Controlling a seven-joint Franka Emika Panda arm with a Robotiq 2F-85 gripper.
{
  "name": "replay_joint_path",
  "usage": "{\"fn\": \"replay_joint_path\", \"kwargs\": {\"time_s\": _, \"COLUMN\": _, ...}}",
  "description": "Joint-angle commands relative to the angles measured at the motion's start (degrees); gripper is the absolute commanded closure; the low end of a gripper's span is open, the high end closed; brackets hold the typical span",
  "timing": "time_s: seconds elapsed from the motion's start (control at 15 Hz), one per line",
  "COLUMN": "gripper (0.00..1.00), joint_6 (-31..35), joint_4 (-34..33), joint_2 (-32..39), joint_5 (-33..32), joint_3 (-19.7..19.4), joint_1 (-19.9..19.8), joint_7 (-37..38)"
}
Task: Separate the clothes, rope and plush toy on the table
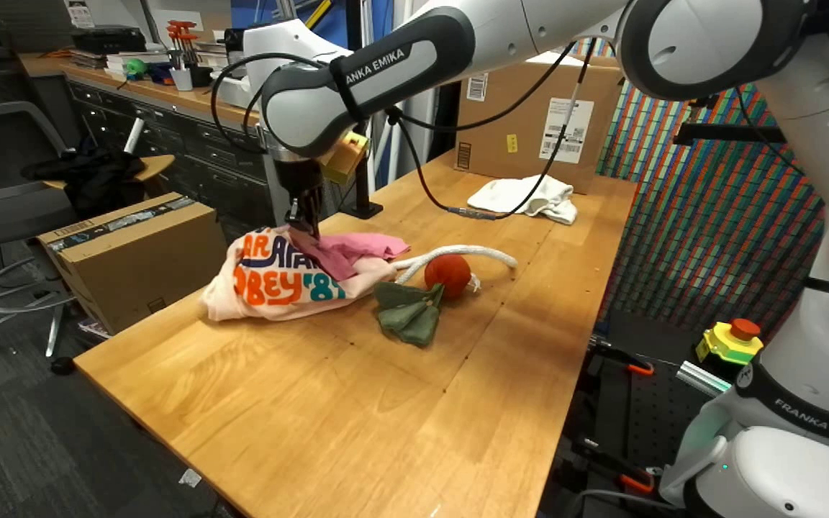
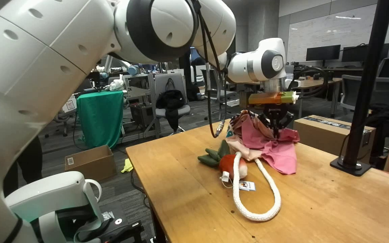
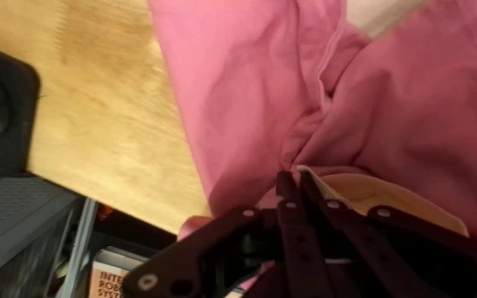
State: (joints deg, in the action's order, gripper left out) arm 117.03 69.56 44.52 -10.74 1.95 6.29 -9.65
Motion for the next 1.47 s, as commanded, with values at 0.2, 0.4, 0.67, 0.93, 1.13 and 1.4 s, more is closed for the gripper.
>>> {"fn": "replay_joint_path", "kwargs": {"time_s": 0.2, "gripper": 0.94, "joint_6": 1.5, "joint_4": 2.6, "joint_2": -3.8, "joint_5": -15.9, "joint_3": -8.5, "joint_1": 6.1, "joint_7": 10.4}}
{"fn": "replay_joint_path", "kwargs": {"time_s": 0.4, "gripper": 0.94, "joint_6": 1.0, "joint_4": 3.7, "joint_2": -4.6, "joint_5": -24.1, "joint_3": -11.8, "joint_1": 8.7, "joint_7": 16.0}}
{"fn": "replay_joint_path", "kwargs": {"time_s": 0.67, "gripper": 0.94, "joint_6": -0.3, "joint_4": 5.9, "joint_2": -6.1, "joint_5": -36.1, "joint_3": -14.6, "joint_1": 11.1, "joint_7": 25.0}}
{"fn": "replay_joint_path", "kwargs": {"time_s": 0.93, "gripper": 0.94, "joint_6": -2.6, "joint_4": 9.6, "joint_2": -9.7, "joint_5": -48.4, "joint_3": -15.0, "joint_1": 12.1, "joint_7": 35.9}}
{"fn": "replay_joint_path", "kwargs": {"time_s": 1.13, "gripper": 0.94, "joint_6": -6.3, "joint_4": 13.0, "joint_2": -13.9, "joint_5": -56.9, "joint_3": -13.9, "joint_1": 11.9, "joint_7": 43.5}}
{"fn": "replay_joint_path", "kwargs": {"time_s": 1.4, "gripper": 0.94, "joint_6": -12.1, "joint_4": 18.2, "joint_2": -21.0, "joint_5": -64.6, "joint_3": -11.0, "joint_1": 10.5, "joint_7": 51.1}}
